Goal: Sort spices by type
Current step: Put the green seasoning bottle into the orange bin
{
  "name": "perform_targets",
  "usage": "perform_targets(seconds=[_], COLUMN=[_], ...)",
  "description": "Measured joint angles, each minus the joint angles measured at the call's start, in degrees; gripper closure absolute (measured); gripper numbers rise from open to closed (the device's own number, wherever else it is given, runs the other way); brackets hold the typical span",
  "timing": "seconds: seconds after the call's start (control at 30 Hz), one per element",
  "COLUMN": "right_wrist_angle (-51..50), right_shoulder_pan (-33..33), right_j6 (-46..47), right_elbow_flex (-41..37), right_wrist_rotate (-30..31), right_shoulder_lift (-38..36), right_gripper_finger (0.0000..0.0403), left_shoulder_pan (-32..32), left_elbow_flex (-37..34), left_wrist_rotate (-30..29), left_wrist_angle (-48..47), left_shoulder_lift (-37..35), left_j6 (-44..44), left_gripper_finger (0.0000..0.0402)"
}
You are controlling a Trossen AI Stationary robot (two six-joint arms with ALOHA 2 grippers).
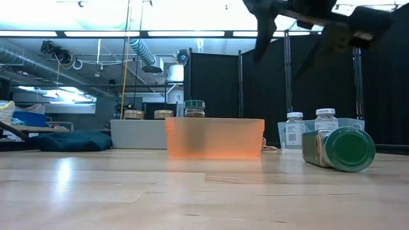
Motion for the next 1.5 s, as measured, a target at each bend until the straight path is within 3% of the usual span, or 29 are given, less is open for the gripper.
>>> perform_targets(seconds=[0.07, 0.2, 0.67, 0.97, 1.5], right_wrist_angle=[0.66, 0.46, -0.12, 3.36, 14.41], right_shoulder_pan=[0.25, 0.33, 4.46, 3.74, 1.90], right_j6=[0.62, 2.87, 4.34, -1.75, -3.27], right_elbow_flex=[-0.02, -0.02, -0.31, -6.04, -17.86], right_wrist_rotate=[2.33, 1.06, -17.78, -18.97, -20.87], right_shoulder_lift=[0.69, 2.42, 3.09, 3.11, 3.13], right_gripper_finger=[0.0081, 0.0063, 0.0066, 0.0066, 0.0081], left_shoulder_pan=[-0.01, -0.01, 0.01, 0.00, 0.00], left_elbow_flex=[0.00, 0.00, 0.00, 0.00, 0.00], left_wrist_rotate=[0.02, 0.02, 0.04, 0.04, 0.06], left_wrist_angle=[-0.01, -0.01, -1.30, -1.28, -1.25], left_shoulder_lift=[0.00, 0.00, 0.00, 0.00, 0.00], left_j6=[0.00, -0.02, -0.79, -1.44, -2.80], left_gripper_finger=[0.0112, 0.0112, 0.0112, 0.0112, 0.0112])
